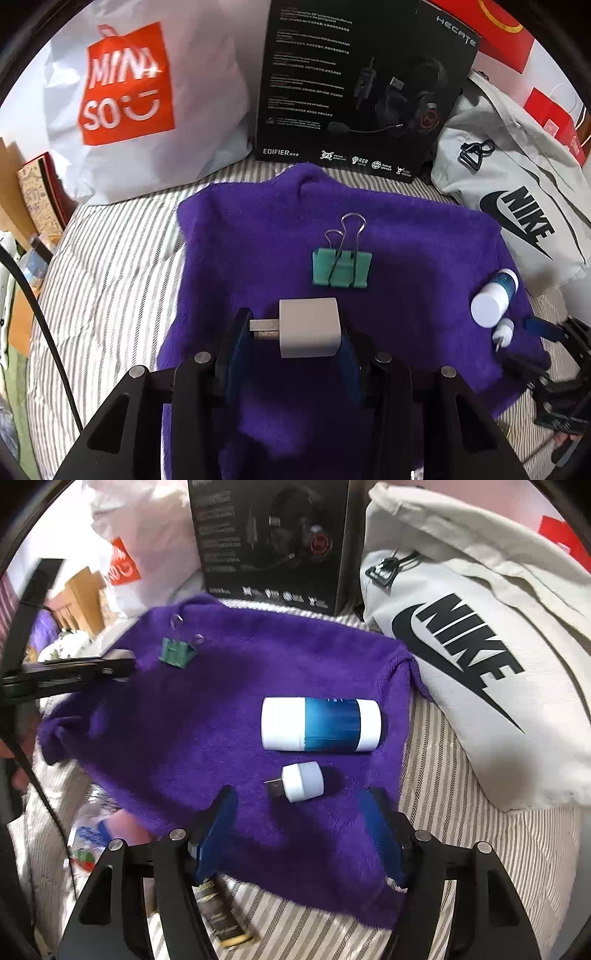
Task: Organize rigid objects
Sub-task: 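Carry the charger and USB light onto the purple towel and open both tools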
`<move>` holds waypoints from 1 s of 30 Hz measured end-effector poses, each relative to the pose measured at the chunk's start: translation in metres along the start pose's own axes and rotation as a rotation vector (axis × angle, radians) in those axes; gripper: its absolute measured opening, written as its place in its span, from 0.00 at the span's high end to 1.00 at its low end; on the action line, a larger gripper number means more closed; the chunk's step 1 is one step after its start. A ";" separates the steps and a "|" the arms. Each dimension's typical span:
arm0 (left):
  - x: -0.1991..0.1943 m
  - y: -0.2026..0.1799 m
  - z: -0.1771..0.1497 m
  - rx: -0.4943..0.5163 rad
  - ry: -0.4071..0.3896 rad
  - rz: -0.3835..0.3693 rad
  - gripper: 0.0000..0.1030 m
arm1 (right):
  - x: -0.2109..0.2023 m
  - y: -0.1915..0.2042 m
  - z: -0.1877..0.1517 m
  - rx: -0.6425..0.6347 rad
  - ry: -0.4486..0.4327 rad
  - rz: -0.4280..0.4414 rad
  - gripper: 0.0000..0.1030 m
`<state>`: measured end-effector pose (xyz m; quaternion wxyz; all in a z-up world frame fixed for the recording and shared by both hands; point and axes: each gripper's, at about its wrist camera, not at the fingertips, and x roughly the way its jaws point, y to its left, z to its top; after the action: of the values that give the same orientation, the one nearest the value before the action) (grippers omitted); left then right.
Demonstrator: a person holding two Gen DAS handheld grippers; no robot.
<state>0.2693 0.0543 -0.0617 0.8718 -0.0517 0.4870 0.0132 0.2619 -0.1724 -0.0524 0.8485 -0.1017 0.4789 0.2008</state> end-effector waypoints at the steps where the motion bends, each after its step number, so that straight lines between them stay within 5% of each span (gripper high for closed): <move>1: 0.003 -0.001 0.002 0.004 0.005 0.005 0.59 | -0.005 -0.001 -0.001 0.010 -0.007 0.004 0.31; 5: 0.013 -0.004 0.003 0.017 0.010 0.012 0.59 | -0.024 -0.006 -0.010 0.039 -0.034 -0.027 0.23; 20: 0.022 -0.012 0.004 0.078 0.001 0.033 0.59 | -0.053 -0.016 -0.056 0.202 -0.028 0.021 0.23; 26: 0.018 -0.018 -0.001 0.116 0.009 0.046 0.36 | -0.056 -0.011 -0.069 0.237 -0.028 0.030 0.23; 30: 0.006 -0.015 -0.013 0.078 0.010 0.043 0.36 | -0.060 -0.008 -0.079 0.242 -0.024 0.000 0.23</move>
<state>0.2627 0.0378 -0.0725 0.8702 -0.0071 0.4925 0.0128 0.1764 -0.2228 -0.0429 0.8603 0.0038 0.4894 0.1428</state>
